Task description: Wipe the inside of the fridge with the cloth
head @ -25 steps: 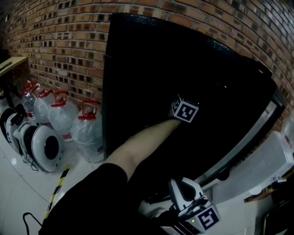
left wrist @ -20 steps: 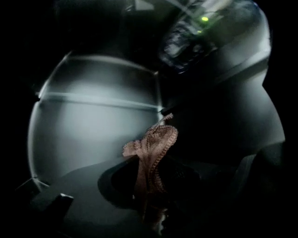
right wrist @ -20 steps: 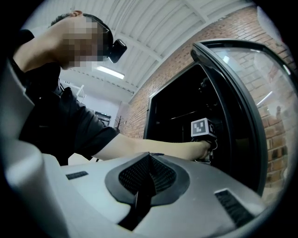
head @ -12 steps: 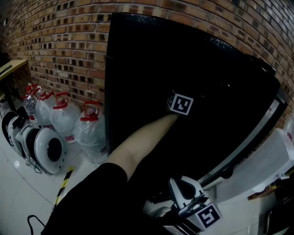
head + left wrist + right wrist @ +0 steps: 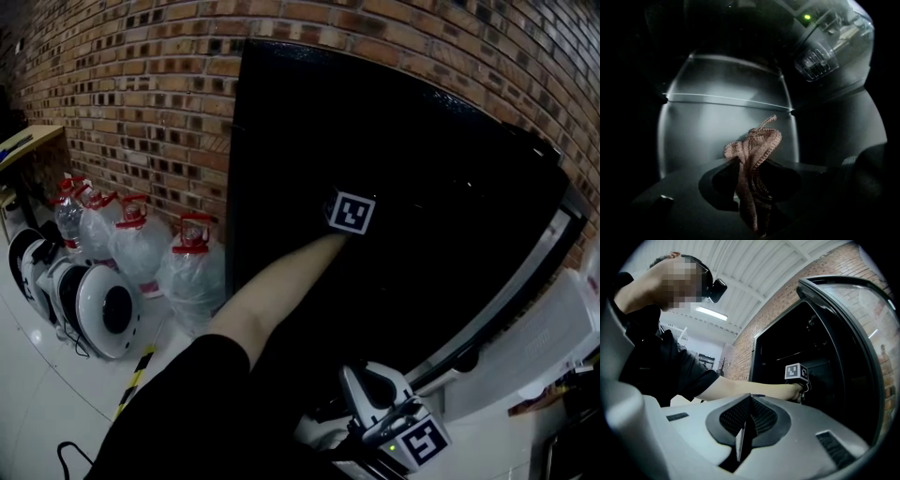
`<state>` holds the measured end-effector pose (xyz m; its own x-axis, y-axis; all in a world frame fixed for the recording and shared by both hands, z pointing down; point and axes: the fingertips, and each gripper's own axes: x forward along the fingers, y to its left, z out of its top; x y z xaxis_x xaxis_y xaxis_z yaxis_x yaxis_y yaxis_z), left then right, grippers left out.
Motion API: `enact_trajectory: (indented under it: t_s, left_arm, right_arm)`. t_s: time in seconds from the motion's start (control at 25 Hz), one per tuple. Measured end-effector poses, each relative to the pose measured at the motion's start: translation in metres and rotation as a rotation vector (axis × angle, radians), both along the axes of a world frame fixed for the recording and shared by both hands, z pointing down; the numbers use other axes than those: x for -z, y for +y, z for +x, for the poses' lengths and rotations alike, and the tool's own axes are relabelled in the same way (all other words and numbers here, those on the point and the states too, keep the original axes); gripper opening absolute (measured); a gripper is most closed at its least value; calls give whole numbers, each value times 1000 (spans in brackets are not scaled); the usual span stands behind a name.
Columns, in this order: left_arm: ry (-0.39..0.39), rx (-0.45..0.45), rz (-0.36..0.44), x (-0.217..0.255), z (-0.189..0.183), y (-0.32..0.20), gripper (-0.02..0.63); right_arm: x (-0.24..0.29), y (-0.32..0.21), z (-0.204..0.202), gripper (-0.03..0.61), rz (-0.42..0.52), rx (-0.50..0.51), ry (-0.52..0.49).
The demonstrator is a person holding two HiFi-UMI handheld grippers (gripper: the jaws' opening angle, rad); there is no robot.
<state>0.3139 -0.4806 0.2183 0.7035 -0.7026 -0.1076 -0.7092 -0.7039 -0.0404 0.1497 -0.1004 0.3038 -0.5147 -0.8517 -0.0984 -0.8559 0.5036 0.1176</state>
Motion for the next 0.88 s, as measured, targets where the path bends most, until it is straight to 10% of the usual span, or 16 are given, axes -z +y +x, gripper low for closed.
enact_trajectory:
  t_s: [0.88]
  left_arm:
    - [-64,192,10,-1,-79,-45,135]
  right_arm:
    - [5,6,-12,6,14,25,13]
